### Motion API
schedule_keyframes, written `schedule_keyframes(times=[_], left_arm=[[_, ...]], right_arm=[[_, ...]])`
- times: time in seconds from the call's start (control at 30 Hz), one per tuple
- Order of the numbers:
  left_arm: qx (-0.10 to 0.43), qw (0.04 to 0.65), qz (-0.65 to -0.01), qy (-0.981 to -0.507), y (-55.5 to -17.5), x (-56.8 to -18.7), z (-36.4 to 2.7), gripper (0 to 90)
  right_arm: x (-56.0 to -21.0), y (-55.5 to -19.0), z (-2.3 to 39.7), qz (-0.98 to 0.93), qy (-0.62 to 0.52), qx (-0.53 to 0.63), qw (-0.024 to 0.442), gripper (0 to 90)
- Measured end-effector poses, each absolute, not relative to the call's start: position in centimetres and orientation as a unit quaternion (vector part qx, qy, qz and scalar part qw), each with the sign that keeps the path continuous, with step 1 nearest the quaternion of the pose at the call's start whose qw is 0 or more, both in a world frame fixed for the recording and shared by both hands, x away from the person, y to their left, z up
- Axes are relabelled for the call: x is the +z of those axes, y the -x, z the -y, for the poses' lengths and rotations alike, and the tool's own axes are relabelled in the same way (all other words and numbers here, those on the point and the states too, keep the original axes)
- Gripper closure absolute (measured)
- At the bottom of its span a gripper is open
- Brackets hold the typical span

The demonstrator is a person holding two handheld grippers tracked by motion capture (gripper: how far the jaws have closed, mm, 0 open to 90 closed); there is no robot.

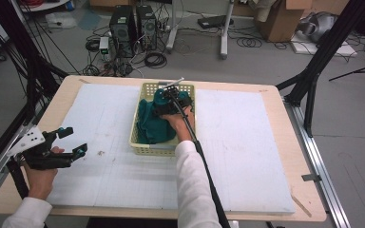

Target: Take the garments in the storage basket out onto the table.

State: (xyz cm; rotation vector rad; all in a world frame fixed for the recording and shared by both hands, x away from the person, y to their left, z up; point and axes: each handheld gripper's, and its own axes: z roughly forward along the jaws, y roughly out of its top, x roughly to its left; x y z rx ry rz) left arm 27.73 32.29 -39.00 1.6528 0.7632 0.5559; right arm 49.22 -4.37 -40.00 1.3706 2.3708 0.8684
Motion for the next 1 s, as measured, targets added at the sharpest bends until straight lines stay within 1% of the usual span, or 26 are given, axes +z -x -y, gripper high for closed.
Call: schedule_keyframes(times=[0.23,0.37,0.5,0.63,0.77,0.87,1.0], left_arm=[[0.236,0.582,-0.327,-0.706,-27.7,-39.0,-32.3,13.8],[0.236,0.582,-0.327,-0.706,-27.7,-39.0,-32.3,13.8],[0.237,0.583,-0.328,-0.705,-27.6,-39.0,-32.4,13.9],[0.236,0.585,-0.329,-0.702,-27.5,-39.0,-32.4,13.8],[0.237,0.585,-0.328,-0.703,-27.5,-39.0,-32.5,13.8],[0.238,0.586,-0.328,-0.702,-27.4,-38.9,-32.5,13.8],[0.238,0.586,-0.328,-0.702,-27.4,-38.9,-32.5,13.8]], right_arm=[[-40.6,-49.5,4.3,-0.819,-0.476,0.291,0.135,0.4],[-41.4,-49.7,4.2,-0.818,-0.487,0.281,0.124,0.3],[-41.8,-49.7,4.1,-0.818,-0.49,0.276,0.124,0.3],[-42.2,-49.8,4.3,-0.813,-0.501,0.275,0.111,0.4],[-42.3,-49.8,4.2,-0.813,-0.503,0.271,0.111,0.6],[-42.4,-49.8,4.2,-0.813,-0.504,0.271,0.11,1.3],[-42.6,-49.9,4.2,-0.811,-0.508,0.272,0.099,5.1]])
